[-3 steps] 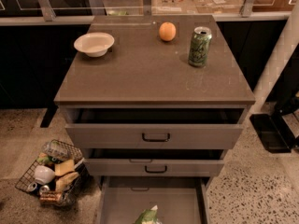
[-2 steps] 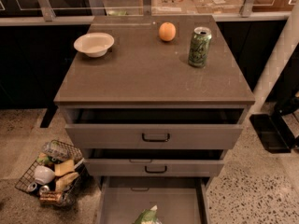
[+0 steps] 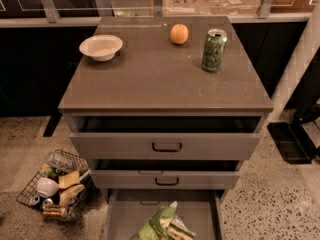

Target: Pick green rice chip bag from bottom drawer and place on counter

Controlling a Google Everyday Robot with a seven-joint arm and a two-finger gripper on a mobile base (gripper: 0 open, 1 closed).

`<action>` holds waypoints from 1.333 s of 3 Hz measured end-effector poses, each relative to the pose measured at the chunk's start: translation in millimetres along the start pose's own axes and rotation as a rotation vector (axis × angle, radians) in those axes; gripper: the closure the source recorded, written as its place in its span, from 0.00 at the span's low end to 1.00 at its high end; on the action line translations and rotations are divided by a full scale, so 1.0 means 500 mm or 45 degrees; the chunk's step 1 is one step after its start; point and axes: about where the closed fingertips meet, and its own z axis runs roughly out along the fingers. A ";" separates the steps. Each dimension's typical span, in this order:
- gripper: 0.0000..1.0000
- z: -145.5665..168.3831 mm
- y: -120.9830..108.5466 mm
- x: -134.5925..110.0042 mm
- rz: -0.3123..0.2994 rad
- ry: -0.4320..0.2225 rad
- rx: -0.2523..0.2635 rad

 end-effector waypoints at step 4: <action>1.00 -0.043 -0.289 -0.301 -0.358 -0.076 0.004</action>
Offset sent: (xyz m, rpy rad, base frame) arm 0.0896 -0.0989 0.1932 -0.0530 -0.1596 0.0583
